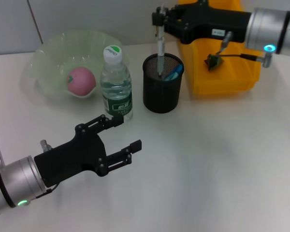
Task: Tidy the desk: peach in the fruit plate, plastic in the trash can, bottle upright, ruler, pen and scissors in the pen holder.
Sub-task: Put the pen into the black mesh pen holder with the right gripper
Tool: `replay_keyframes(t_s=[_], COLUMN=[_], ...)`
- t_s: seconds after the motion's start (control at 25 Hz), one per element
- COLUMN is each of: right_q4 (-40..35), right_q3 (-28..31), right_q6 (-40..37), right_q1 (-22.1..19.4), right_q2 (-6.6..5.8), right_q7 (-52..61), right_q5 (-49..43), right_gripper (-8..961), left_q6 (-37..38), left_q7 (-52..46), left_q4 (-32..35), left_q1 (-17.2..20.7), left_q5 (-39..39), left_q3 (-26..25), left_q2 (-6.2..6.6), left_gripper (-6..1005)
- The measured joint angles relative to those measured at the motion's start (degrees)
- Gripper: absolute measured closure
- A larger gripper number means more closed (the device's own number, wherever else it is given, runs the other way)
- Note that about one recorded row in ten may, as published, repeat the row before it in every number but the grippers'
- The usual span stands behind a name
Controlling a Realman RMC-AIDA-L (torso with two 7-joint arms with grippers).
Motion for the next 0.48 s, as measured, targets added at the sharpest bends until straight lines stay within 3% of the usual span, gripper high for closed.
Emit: replay_keyframes(t_s=[0.48], right_q4=[3.4], right_q3=[-4.1], right_q6=[7.5], right_q1=[1.9], right_q2=[0.33], right_q7=[-2.1], right_q5=[0.1], right_gripper=[722], left_q6=[-0.3], left_q7=[-0.1], left_q4=[0.0], left_q1=[0.0], left_q5=[0.0], left_q3=[0.5], left_q2=[0.04], left_gripper=[260])
